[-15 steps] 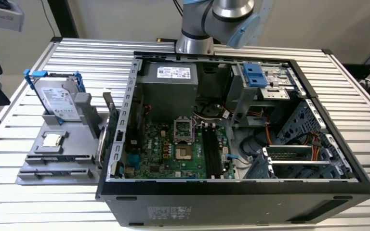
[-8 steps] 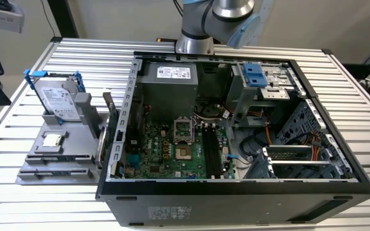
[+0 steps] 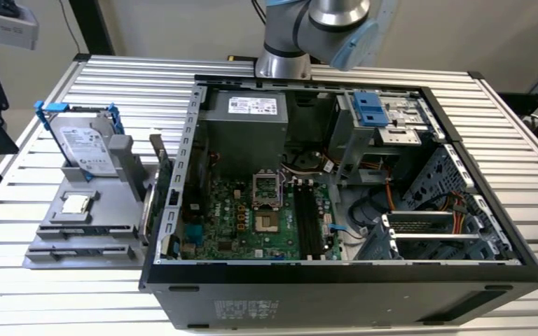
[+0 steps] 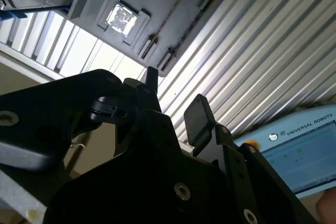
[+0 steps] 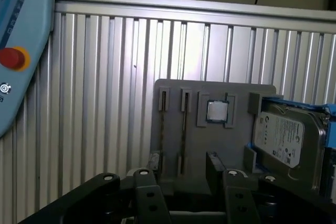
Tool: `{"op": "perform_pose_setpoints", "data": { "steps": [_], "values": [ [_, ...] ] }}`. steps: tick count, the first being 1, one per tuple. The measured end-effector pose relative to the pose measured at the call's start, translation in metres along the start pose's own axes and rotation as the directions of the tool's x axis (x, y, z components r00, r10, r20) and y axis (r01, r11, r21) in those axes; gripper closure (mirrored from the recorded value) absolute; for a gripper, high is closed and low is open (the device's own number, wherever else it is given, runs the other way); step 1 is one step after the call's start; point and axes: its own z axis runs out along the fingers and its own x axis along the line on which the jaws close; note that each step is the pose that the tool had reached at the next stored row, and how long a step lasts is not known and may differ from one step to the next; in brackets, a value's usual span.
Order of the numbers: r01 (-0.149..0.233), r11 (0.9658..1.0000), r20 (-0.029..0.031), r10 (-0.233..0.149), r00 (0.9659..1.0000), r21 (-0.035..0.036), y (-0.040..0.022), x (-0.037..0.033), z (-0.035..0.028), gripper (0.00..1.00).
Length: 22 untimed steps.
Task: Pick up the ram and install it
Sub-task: 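Pick up the ram and move it above insertion slot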
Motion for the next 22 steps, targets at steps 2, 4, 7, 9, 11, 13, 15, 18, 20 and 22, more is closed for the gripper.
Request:
{"op": "perform_pose_setpoints", "data": {
  "steps": [2,4,7,9,11,13,15,18,20,22],
  "values": [
    [-0.002,1.0000,-0.0001,0.002,1.0000,0.0000,-0.0020,0.0001,0.0012,0.00],
    [-0.008,1.0000,0.0000,0.008,1.0000,0.0004,-0.0029,0.0002,0.0026,0.00],
    [-0.017,0.9999,-0.0004,0.017,0.9999,0.0004,-0.0038,0.0003,0.0044,0.00],
    [-0.039,0.9992,-0.0009,0.039,0.9992,0.0007,-0.0041,0.0003,0.0054,0.00],
    [-0.062,0.9981,-0.0012,0.062,0.9981,0.0015,-0.0043,0.0004,0.0068,0.00],
    [-0.069,0.9976,-0.0014,0.069,0.9976,0.0016,-0.0047,0.0005,0.0078,0.00],
    [-0.069,0.9976,-0.0015,0.069,0.9976,0.0015,-0.0047,0.0005,0.0078,0.00],
    [-0.069,0.9976,-0.0020,0.069,0.9976,0.0019,-0.0048,0.0005,0.0086,0.00],
    [-0.069,0.9976,-0.0038,0.069,0.9976,0.0018,-0.0048,0.0006,0.0111,0.00],
    [-0.069,0.9976,-0.0055,0.069,0.9976,0.0018,-0.0049,0.0006,0.0138,0.00]
  ]
}}
